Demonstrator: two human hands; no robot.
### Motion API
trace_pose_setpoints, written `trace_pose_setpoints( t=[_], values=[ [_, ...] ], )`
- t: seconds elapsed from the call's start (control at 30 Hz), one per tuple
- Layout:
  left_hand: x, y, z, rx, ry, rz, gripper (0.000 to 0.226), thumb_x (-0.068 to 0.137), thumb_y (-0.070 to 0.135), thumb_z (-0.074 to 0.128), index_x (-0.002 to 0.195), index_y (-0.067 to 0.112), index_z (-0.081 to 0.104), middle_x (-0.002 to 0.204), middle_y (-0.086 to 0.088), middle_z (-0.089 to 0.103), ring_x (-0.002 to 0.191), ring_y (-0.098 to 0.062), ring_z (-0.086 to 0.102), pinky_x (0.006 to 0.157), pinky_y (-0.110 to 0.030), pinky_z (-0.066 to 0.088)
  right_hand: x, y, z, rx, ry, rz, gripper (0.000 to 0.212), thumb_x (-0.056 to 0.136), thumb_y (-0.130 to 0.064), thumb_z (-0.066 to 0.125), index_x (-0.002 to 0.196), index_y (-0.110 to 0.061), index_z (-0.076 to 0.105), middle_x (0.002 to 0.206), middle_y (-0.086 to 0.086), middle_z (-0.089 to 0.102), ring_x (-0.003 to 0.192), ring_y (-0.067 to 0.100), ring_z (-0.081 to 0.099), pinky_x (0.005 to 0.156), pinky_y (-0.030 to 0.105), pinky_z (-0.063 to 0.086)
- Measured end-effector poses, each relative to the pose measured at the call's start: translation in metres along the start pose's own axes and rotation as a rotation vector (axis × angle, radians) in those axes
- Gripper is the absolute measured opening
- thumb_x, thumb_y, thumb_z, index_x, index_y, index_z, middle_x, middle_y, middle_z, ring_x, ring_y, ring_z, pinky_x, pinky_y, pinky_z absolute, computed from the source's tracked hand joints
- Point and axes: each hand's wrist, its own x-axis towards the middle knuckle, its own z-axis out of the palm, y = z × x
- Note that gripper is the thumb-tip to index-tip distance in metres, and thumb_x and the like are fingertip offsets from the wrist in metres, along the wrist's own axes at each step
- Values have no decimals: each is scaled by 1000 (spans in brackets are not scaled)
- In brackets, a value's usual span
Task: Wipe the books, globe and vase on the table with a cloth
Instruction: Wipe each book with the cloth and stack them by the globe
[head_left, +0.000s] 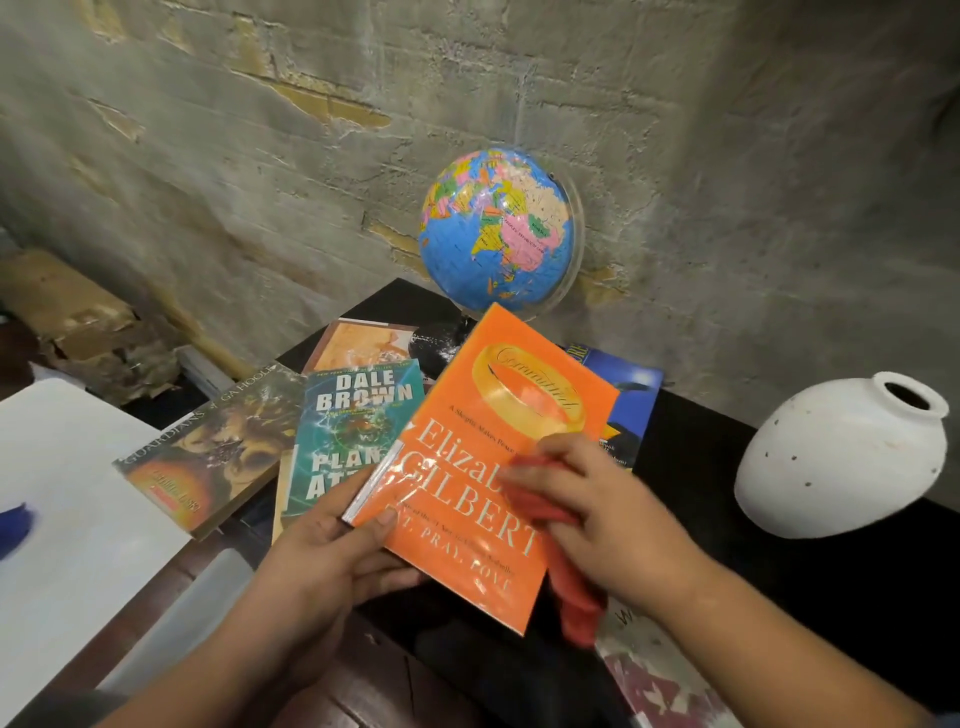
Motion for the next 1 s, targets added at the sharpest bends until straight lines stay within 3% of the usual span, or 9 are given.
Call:
trace_pose_setpoints(
  t=[0.17,0.37,0.47,0.6,0.7,0.8,0.87,0.93,1.0],
  values=[
    [-4,3,-1,69,-77,-7,39,84,11,56,121,24,59,99,-19,72,82,-33,71,60,-31,59,22,16,-24,-90,292,287,43,86,-9,61,120,-35,65,121,-15,46,104,10,53,85,14,34],
    [-11,3,5,106,-134,-24,52,75,15,73,124,25,58,99,-18,71,81,-32,70,59,-30,58,43,-27,-28,-185,34,-88,45,79,-19,56,121,-29,66,125,-3,54,110,18,55,93,26,44],
    [-15,3,3,102,-154,-35,53,74,15,75,123,24,59,102,-17,71,83,-30,70,58,-30,57,56,-13,-50,-97,169,94,49,81,-8,55,123,-31,65,125,-7,51,113,11,51,95,11,30],
    [-18,2,3,82,-171,-32,49,77,14,73,123,26,59,105,-17,70,85,-29,69,62,-33,58,62,-5,-63,-160,363,271,48,85,-4,58,124,-31,64,126,-8,48,111,6,46,90,5,23],
    [-18,0,3,77,-169,-30,51,75,13,75,122,26,60,105,-16,70,84,-29,69,62,-32,58,52,-28,-38,-117,217,78,50,80,-4,61,123,-28,65,125,-5,50,107,7,49,91,2,25],
    [-17,-2,5,42,-133,-32,50,75,11,72,122,25,61,100,-16,71,78,-27,68,59,-31,57,28,-45,-3,-129,-50,-153,47,82,-22,55,126,-33,61,128,-5,50,111,18,54,94,27,46],
    [-13,-3,5,14,-87,-27,45,78,12,61,122,25,60,93,-16,71,73,-26,68,58,-30,58,12,-45,9,-100,-167,-249,43,86,-27,55,127,-35,58,131,-7,47,114,19,53,89,36,51],
    [-9,-2,5,-3,-45,-18,41,83,10,56,121,25,60,92,-15,72,72,-27,69,60,-31,59,0,-35,10,-65,-207,-271,39,87,-29,58,125,-38,59,131,-11,45,115,14,52,90,35,50],
    [-5,2,4,-26,-7,-15,38,86,7,55,120,23,59,96,-17,72,74,-30,71,60,-33,60,-8,-20,5,-34,-167,-162,40,83,-27,59,120,-42,61,129,-18,45,117,5,50,94,30,47]
  ],
)
